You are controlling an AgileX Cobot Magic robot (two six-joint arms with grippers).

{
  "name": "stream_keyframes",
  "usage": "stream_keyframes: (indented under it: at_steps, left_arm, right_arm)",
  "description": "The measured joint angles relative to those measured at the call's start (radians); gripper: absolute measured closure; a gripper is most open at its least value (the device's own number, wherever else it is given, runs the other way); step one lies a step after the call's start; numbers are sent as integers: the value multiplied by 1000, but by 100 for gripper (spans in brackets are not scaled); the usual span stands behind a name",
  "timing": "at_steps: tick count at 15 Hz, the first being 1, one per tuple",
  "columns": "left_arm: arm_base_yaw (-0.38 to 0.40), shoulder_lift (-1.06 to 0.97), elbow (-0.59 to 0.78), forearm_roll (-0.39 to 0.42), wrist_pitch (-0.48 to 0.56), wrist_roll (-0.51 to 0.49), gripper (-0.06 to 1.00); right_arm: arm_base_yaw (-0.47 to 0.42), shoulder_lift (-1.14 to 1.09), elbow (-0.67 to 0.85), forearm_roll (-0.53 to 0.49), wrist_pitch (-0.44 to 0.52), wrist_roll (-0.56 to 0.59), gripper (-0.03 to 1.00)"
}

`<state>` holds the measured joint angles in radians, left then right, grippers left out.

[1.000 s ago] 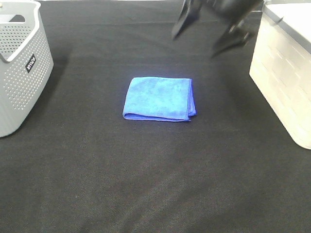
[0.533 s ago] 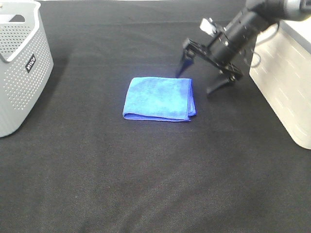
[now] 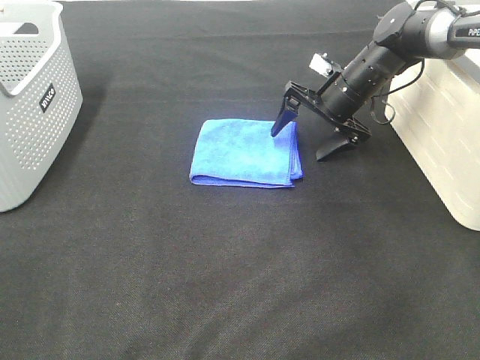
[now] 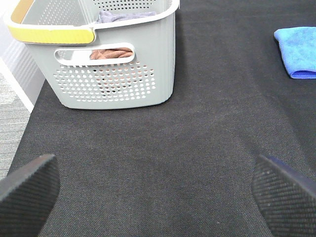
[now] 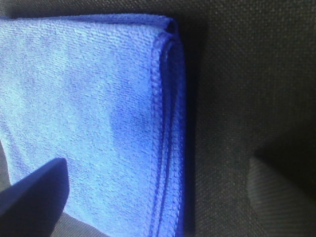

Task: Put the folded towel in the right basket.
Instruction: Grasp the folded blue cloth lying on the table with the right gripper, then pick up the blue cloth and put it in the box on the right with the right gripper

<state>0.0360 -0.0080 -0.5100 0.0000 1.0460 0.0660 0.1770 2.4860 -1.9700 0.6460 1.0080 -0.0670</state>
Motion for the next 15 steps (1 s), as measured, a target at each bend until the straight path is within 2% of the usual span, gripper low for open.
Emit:
stream_keyframes:
  at_steps: [3, 4, 6, 7, 8, 9, 10, 11, 13, 15]
  left_arm:
    - [0, 0, 0, 0, 0, 1, -5]
    - [0, 0, 0, 0, 0, 1, -5]
    - [0, 0, 0, 0, 0, 1, -5]
    - [0, 0, 0, 0, 0, 1, -5]
    - [0, 0, 0, 0, 0, 1, -5]
    - [0, 0, 0, 0, 0, 1, -5]
    - [0, 0, 0, 0, 0, 2, -5]
    - [0, 0, 0, 0, 0, 3, -5]
    - [0, 0, 0, 0, 0, 3, -5]
    - [0, 0, 0, 0, 0, 3, -5]
  right_arm:
    - [20, 21, -11, 14, -10, -6, 3]
    - [62, 41, -22, 53, -36, -11, 3]
    - [123, 71, -31, 146, -63, -32, 14]
    - [123, 71, -31, 146, -63, -32, 14]
    - [143, 79, -31, 163, -70, -36, 25]
    - [148, 87, -31, 165, -70, -37, 40]
    - [148, 99, -31, 167, -70, -38, 70]
    - [147, 98, -28, 167, -70, -38, 81]
    - [147, 96, -39, 166, -44, -59, 81]
    - [151, 94, -107, 112, 56, -65, 81]
